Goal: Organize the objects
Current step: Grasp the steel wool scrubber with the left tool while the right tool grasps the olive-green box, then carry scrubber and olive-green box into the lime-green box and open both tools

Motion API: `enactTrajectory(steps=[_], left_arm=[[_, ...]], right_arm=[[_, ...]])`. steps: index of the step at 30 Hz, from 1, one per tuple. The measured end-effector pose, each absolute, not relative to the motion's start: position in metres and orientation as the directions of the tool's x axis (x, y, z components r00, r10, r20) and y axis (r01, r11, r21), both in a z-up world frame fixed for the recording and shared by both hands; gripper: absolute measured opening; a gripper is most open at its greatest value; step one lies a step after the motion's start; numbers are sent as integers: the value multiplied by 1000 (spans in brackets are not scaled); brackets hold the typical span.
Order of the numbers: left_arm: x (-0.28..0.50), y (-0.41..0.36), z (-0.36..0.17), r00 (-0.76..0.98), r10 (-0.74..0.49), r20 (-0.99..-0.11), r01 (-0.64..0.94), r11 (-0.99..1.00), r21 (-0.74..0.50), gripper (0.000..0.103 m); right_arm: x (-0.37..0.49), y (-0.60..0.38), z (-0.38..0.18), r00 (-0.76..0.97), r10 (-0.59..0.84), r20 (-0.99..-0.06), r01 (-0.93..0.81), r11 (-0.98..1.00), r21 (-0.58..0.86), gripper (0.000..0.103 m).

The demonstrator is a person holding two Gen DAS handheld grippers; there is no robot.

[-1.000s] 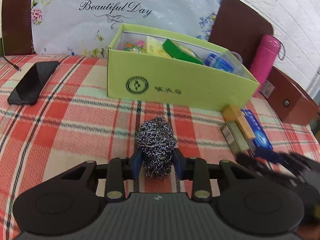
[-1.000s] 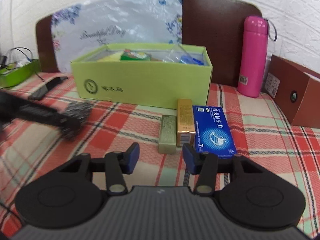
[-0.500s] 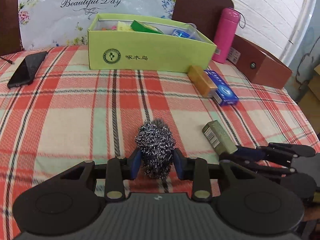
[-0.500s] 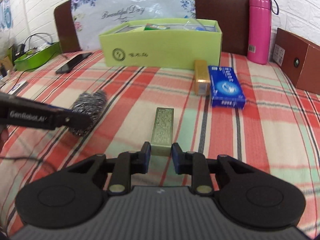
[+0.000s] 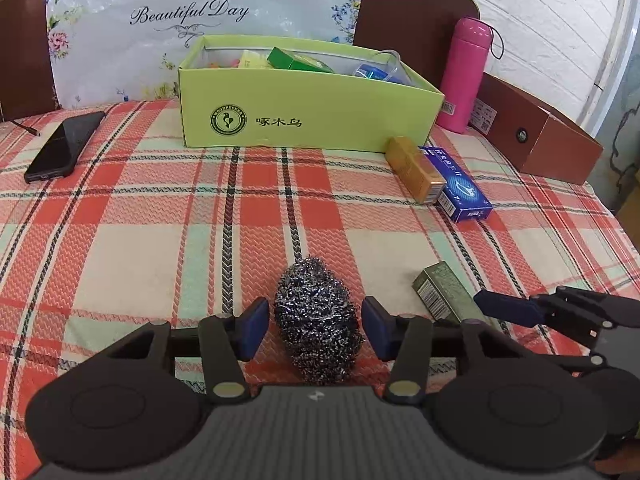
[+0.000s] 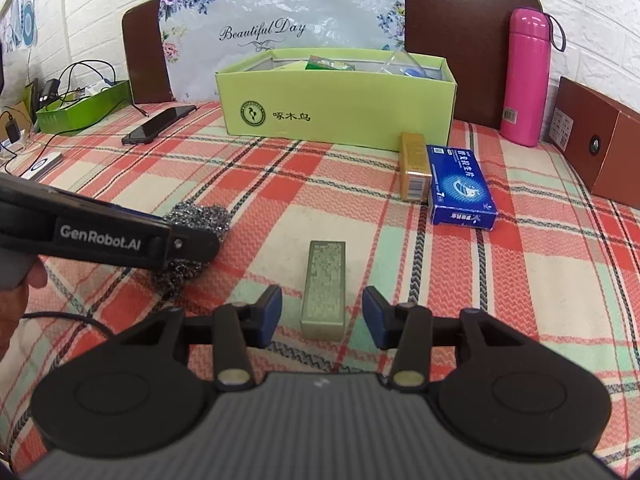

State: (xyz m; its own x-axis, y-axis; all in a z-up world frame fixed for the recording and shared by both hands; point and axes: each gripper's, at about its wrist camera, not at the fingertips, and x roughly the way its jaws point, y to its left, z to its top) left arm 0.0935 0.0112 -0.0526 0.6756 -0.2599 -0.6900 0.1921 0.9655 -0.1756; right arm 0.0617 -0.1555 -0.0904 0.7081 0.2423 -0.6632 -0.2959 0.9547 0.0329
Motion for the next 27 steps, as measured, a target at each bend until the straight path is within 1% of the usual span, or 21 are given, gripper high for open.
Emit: enactTrajectory(steps=[1,2,3,4,5,9,14,17,22,25,27], left_arm=[[96,13,-54,671,-265,-693,188,964,-187,53],[97,14,-56,666,-271,-695,185,963,-198,52],[99,17,-57,663,-282,-694,184,959,-214,44],[100,20,-58,656,-302,-692,188,953,-238,42],[101,22,-58,652,-316,-689,188,948,-257,41],[102,28,-46,672,-329,-664,193,943,-273,39],[114,36,-9,732,-346,-587,225,936,-271,39],[130,40,15,769,-336,-544,224,939,-262,39],[169,43,47,825,-289,-485,206,954,-218,39],[202,48,57,828,-294,-478,196,950,-244,39],[225,49,58,832,-283,-478,185,953,-241,39]], right_arm=[[63,-155,-92,704,245,-666,-297,954,37,44],[65,-154,-93,700,245,-671,-298,954,37,41],[67,-153,-96,694,242,-678,-298,954,36,38],[68,-152,-98,687,244,-684,-301,953,38,28],[69,-152,-97,690,243,-682,-299,953,37,23],[73,-150,-84,706,278,-651,-319,946,58,22],[95,-143,-49,752,322,-575,-354,933,61,22],[114,-139,-26,781,340,-524,-365,929,59,22],[159,-129,4,825,339,-453,-372,928,18,22],[193,-126,12,843,323,-430,-351,936,13,22],[217,-126,14,850,306,-429,-336,942,7,22]])
